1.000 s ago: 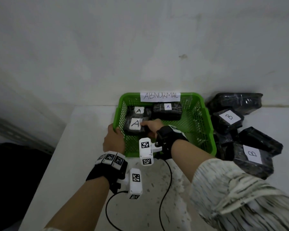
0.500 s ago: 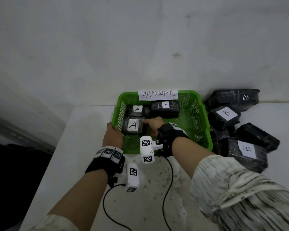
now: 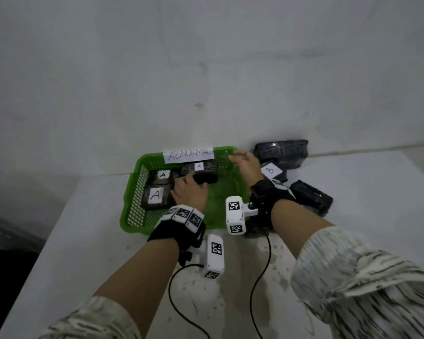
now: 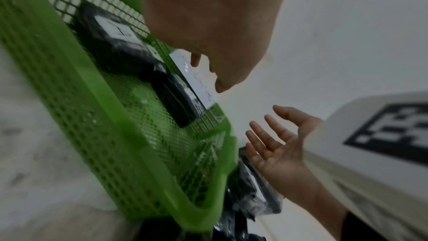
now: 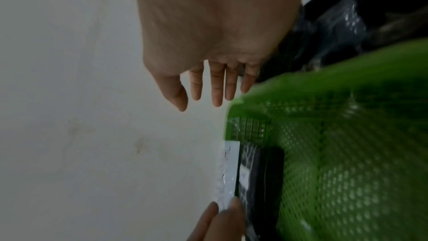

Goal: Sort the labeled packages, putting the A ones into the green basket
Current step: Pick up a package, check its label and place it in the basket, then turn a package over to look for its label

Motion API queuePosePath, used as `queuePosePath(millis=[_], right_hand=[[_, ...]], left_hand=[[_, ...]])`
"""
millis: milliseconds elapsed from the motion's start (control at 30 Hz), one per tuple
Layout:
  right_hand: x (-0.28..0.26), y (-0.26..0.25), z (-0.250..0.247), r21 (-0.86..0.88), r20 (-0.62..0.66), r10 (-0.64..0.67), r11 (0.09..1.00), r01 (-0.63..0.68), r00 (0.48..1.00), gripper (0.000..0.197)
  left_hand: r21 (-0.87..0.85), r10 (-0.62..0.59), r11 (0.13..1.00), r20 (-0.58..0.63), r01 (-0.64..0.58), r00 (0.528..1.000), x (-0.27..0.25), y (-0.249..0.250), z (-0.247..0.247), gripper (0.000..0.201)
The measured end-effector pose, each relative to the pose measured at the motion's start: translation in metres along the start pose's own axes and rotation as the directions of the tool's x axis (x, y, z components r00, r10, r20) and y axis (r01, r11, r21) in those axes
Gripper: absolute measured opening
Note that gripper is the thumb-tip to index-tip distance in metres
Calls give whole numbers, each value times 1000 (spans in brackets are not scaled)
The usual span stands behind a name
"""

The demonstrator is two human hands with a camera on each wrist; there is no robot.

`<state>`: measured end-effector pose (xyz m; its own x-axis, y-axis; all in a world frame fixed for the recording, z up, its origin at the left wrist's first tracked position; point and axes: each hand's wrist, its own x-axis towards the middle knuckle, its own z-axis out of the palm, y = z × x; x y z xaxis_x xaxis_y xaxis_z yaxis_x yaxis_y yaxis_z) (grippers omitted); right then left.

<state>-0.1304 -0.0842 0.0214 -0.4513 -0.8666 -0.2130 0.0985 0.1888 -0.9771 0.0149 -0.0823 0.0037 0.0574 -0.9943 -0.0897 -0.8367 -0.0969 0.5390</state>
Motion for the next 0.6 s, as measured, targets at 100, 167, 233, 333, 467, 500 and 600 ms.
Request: queuePosePath(millis=[100,167,233,333,467,500,600], right_hand=[[11,4,-37,-90,-92,-25,996,17,995,25],[22,6,-62,-204,-133,-63,978,35,989,27],[35,8,-84,-321,-139,-79,947,30,987,25],[57,18,-109,-415,-126,-60,910,2,990,18],[74,31,-127,-471,-133,-25,881,-41,991,18],[77,34,-129,-499,-158,-24,865,-59,987,18],[83,44,-135,-589,-253,-6,794,-149,967,23]], left_hand=[[-31,34,999,72,-32,997,-10,30,25,47],[-53,28,998,92,-23,995,-13,44,39,48],[-76,15,997,105,-7,994,-14,56,53,50],[-101,-3,995,115,15,993,-15,69,74,53],[-125,-27,991,117,41,993,-16,77,101,59],[-122,-32,991,124,47,992,-16,77,107,60],[-169,-36,984,109,54,993,-18,74,121,56]])
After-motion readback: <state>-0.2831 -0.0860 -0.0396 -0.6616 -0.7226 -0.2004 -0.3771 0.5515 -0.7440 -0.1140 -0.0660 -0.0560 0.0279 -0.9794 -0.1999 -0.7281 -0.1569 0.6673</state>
